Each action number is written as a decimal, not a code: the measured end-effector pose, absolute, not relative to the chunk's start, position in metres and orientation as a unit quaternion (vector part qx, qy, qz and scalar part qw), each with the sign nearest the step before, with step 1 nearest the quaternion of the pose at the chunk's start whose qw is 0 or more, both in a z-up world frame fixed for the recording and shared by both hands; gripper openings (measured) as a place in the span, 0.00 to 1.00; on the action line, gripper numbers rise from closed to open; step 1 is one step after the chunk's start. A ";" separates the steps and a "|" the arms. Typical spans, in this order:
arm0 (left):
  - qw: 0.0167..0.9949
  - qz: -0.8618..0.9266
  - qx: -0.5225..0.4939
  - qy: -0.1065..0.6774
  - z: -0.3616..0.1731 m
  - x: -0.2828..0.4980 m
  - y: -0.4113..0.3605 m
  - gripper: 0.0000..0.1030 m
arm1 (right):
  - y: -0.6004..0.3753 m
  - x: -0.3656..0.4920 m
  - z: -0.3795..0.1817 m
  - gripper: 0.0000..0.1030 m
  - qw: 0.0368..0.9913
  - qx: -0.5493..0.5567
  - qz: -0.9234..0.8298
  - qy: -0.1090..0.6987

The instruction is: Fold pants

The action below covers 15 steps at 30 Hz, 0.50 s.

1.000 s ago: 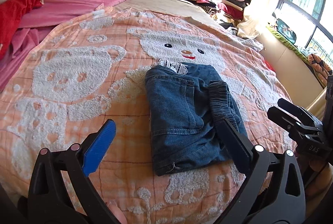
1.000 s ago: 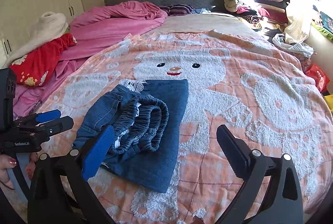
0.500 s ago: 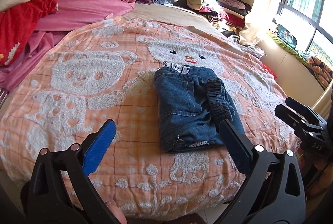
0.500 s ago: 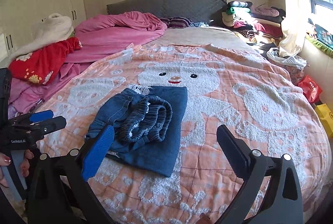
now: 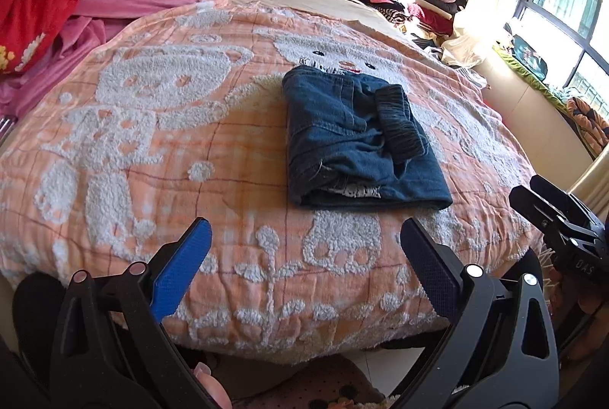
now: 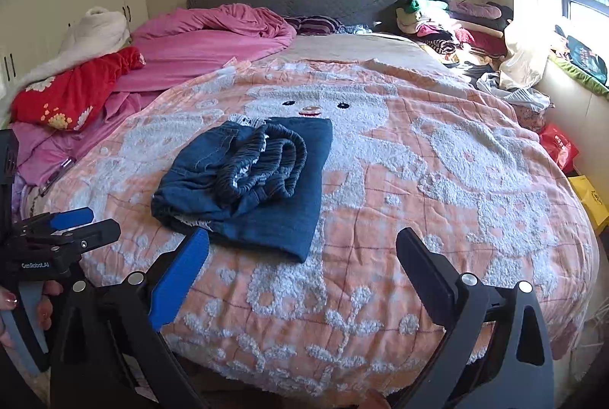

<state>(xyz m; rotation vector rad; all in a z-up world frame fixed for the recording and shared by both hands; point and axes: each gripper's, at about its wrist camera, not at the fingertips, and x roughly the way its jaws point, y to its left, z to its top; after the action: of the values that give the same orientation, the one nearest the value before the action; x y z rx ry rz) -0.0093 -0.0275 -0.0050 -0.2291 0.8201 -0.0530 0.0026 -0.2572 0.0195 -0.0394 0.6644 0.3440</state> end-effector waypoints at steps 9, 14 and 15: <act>0.906 -0.018 -0.101 0.412 -0.018 -0.012 -0.033 0.91 | -0.257 -0.003 -0.003 0.95 0.921 -0.023 0.161 0.354; 0.906 -0.016 -0.100 0.411 -0.018 -0.013 -0.033 0.91 | -0.255 -0.004 -0.004 0.95 0.921 -0.024 0.159 0.355; 0.906 -0.015 -0.100 0.411 -0.017 -0.013 -0.033 0.91 | -0.255 -0.003 -0.004 0.95 0.921 -0.024 0.159 0.355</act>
<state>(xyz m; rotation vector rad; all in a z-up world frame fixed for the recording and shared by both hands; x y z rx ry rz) -0.0130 -0.0330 -0.0172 -0.2061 0.8486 -0.0318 -0.0034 -0.2551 -0.0041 -0.0487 0.7297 0.3269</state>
